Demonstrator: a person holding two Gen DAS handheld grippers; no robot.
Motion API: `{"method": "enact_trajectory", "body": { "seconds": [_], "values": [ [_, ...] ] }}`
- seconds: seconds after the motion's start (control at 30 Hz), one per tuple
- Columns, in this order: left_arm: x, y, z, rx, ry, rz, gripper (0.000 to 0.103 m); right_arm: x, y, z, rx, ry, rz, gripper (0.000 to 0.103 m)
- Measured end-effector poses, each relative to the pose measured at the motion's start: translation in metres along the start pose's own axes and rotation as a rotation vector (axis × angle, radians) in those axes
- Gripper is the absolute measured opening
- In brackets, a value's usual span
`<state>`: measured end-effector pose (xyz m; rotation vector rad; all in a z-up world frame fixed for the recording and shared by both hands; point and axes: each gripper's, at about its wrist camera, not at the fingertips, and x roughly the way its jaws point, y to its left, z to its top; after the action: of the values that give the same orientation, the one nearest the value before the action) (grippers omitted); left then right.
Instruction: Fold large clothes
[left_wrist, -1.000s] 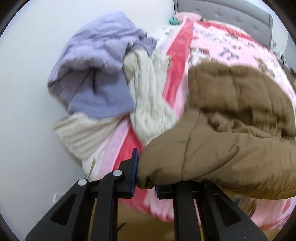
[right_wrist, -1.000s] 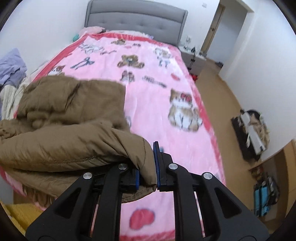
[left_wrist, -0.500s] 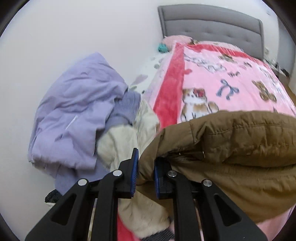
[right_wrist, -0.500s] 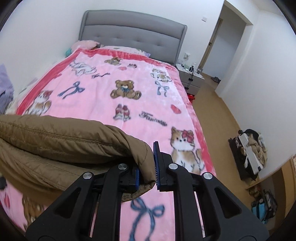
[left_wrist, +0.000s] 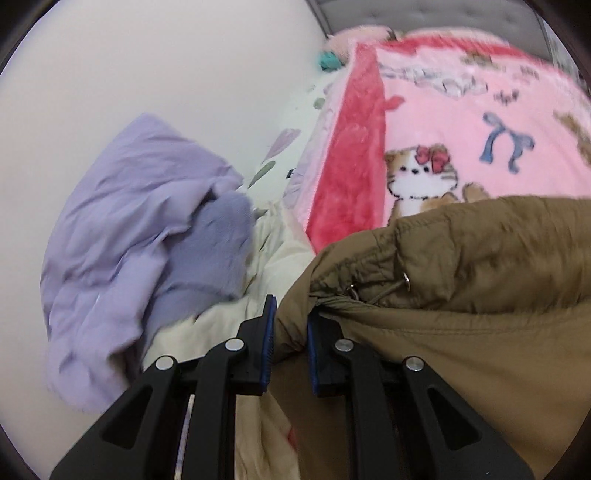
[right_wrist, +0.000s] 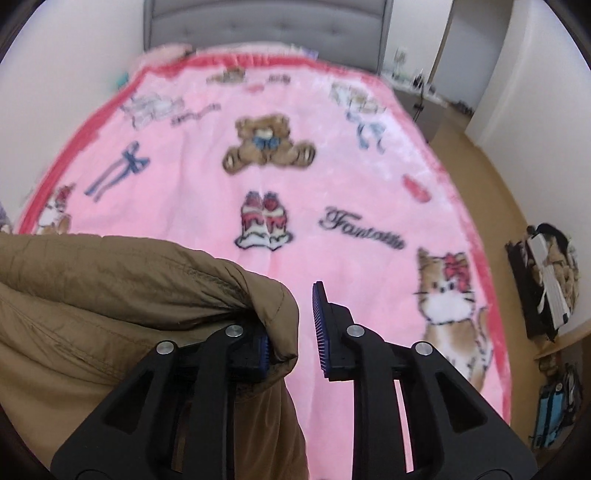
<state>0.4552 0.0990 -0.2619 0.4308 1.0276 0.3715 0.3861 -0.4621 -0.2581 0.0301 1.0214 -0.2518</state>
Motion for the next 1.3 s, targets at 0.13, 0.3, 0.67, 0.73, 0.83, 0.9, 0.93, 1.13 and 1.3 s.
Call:
{"method": "enact_trajectory", "body": {
  "seconds": [0.13, 0.3, 0.67, 0.73, 0.83, 0.9, 0.93, 1.13, 1.3],
  "values": [
    [0.032, -0.024, 0.015, 0.044, 0.073, -0.006, 0.015, 0.045, 0.019, 0.01, -0.098, 0.068, -0.029, 0.019],
    [0.068, -0.051, 0.013, 0.057, 0.169, -0.09, 0.016, 0.087, 0.027, 0.002, -0.084, 0.16, 0.0, 0.021],
    [0.104, -0.081, -0.007, 0.057, 0.22, -0.132, 0.016, 0.124, 0.043, -0.008, -0.095, 0.224, -0.048, 0.039],
    [0.107, -0.085, -0.006, 0.076, 0.228, -0.126, 0.016, 0.121, 0.037, -0.005, -0.064, 0.231, -0.052, 0.049],
    [0.109, -0.089, -0.008, 0.12, 0.228, -0.103, 0.016, 0.101, 0.018, 0.004, 0.027, 0.228, 0.039, 0.049],
    [0.108, -0.09, -0.007, 0.132, 0.226, -0.097, 0.016, 0.077, 0.005, 0.012, 0.087, 0.184, 0.119, 0.049],
    [0.107, -0.09, -0.006, 0.13, 0.222, -0.096, 0.016, 0.059, -0.002, 0.018, 0.123, 0.145, 0.197, 0.049],
    [0.098, -0.081, -0.005, 0.079, 0.195, -0.134, 0.016, -0.041, 0.012, 0.04, 0.092, -0.097, 0.535, 0.073],
    [0.092, -0.056, -0.005, -0.022, 0.173, -0.267, 0.022, -0.079, 0.111, 0.03, -0.206, -0.119, 0.692, 0.069]
  ]
}}
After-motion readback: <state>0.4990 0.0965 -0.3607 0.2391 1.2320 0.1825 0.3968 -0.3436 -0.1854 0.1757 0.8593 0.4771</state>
